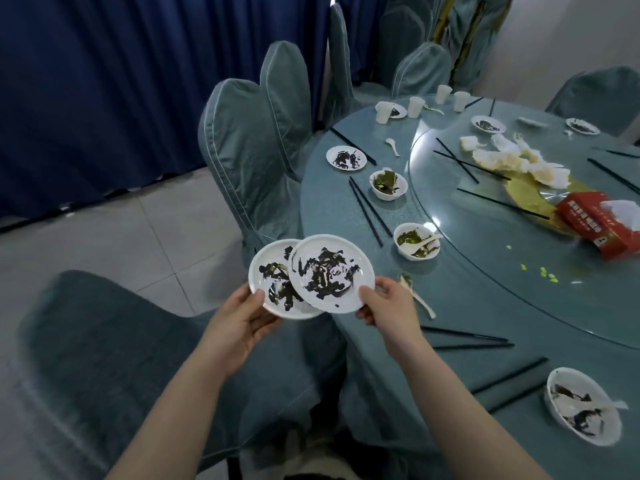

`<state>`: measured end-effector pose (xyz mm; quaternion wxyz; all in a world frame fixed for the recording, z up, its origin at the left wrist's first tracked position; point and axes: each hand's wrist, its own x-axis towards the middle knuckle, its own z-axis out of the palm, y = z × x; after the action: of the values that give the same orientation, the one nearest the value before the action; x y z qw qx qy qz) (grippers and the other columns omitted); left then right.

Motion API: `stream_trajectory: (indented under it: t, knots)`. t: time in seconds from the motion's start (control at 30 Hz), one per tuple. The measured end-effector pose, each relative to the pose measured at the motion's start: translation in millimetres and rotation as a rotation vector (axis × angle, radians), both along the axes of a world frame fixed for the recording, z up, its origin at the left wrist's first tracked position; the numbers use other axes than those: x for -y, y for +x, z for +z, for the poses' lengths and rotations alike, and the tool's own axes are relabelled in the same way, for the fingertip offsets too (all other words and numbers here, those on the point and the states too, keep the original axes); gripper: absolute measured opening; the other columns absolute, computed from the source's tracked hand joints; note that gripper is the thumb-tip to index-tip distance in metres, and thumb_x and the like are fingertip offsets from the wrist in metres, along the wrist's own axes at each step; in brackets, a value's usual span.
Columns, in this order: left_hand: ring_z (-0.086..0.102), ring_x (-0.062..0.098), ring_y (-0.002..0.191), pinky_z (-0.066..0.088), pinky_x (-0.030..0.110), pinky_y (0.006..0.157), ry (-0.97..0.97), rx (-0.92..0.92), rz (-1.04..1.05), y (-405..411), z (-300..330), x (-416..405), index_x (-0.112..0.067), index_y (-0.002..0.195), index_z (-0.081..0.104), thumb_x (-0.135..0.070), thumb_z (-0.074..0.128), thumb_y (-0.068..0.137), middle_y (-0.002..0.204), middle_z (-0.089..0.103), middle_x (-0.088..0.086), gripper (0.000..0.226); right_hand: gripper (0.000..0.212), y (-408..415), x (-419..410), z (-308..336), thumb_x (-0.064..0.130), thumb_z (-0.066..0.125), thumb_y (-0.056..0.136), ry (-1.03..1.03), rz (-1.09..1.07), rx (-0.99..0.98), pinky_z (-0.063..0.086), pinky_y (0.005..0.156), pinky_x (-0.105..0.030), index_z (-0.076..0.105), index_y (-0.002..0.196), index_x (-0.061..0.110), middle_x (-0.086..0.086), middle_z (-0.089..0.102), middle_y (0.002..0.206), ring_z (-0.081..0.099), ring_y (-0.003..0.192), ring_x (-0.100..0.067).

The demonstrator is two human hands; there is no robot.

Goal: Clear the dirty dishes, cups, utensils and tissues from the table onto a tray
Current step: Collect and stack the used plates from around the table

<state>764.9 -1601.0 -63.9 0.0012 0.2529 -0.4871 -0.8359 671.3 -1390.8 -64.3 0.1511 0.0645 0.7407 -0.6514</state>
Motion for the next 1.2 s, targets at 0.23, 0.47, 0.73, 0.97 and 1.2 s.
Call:
stream_trajectory:
  t: [0.23, 0.47, 0.73, 0.97, 1.2]
  knots:
    - [0.071, 0.014, 0.079, 0.057, 0.024, 0.065, -0.039, -0.093, -0.034, 72.1, 25.1, 49.4, -0.022, 0.113, 0.061, -0.017, 0.047, 0.098, 0.093, 0.074, 0.002, 0.021, 0.023, 71.1, 75.0, 23.4, 0.015, 0.053, 0.088, 0.098, 0.151, -0.161, 0.046, 0.054, -0.023, 0.068, 0.079, 0.029, 0.011, 0.067, 0.067, 0.055, 0.057, -0.003]
    - [0.071, 0.016, 0.076, 0.058, 0.027, 0.062, -0.025, -0.127, 0.072, 150.1, 41.3, 107.5, -0.019, 0.109, 0.062, -0.023, 0.045, 0.098, 0.093, 0.075, 0.007, 0.02, 0.025, 131.1, 148.9, 42.2, 0.006, 0.053, 0.084, -0.069, 0.306, -0.106, 0.048, 0.053, -0.022, 0.072, 0.089, 0.021, 0.0, 0.072, 0.077, 0.061, 0.061, -0.01]
    - [0.071, 0.016, 0.072, 0.057, 0.026, 0.061, -0.117, -0.134, 0.285, 215.8, 64.1, 201.4, -0.021, 0.111, 0.061, -0.015, 0.046, 0.099, 0.092, 0.075, 0.005, 0.02, 0.019, 164.3, 262.7, 63.4, 0.007, 0.057, 0.09, -0.182, 0.496, -0.031, 0.054, 0.061, -0.026, 0.069, 0.101, 0.016, -0.002, 0.072, 0.076, 0.062, 0.061, -0.011]
    - [0.069, 0.015, 0.065, 0.057, 0.026, 0.059, -0.063, -0.137, 0.478, 240.2, 61.1, 281.6, -0.022, 0.104, 0.065, -0.016, 0.047, 0.098, 0.085, 0.072, 0.005, 0.019, 0.017, 158.6, 348.6, 71.7, 0.008, 0.058, 0.092, -0.205, 0.553, -0.043, 0.049, 0.053, -0.018, 0.068, 0.102, 0.017, 0.001, 0.071, 0.073, 0.059, 0.057, -0.006]
    - [0.07, 0.016, 0.071, 0.057, 0.027, 0.061, -0.082, -0.103, 0.481, 213.3, 51.5, 385.1, -0.02, 0.105, 0.065, -0.019, 0.05, 0.097, 0.09, 0.074, 0.005, 0.017, 0.018, 112.8, 433.1, 51.3, 0.005, 0.056, 0.092, -0.192, 0.489, -0.021, 0.051, 0.068, -0.025, 0.068, 0.099, 0.017, -0.006, 0.073, 0.089, 0.064, 0.073, -0.014]
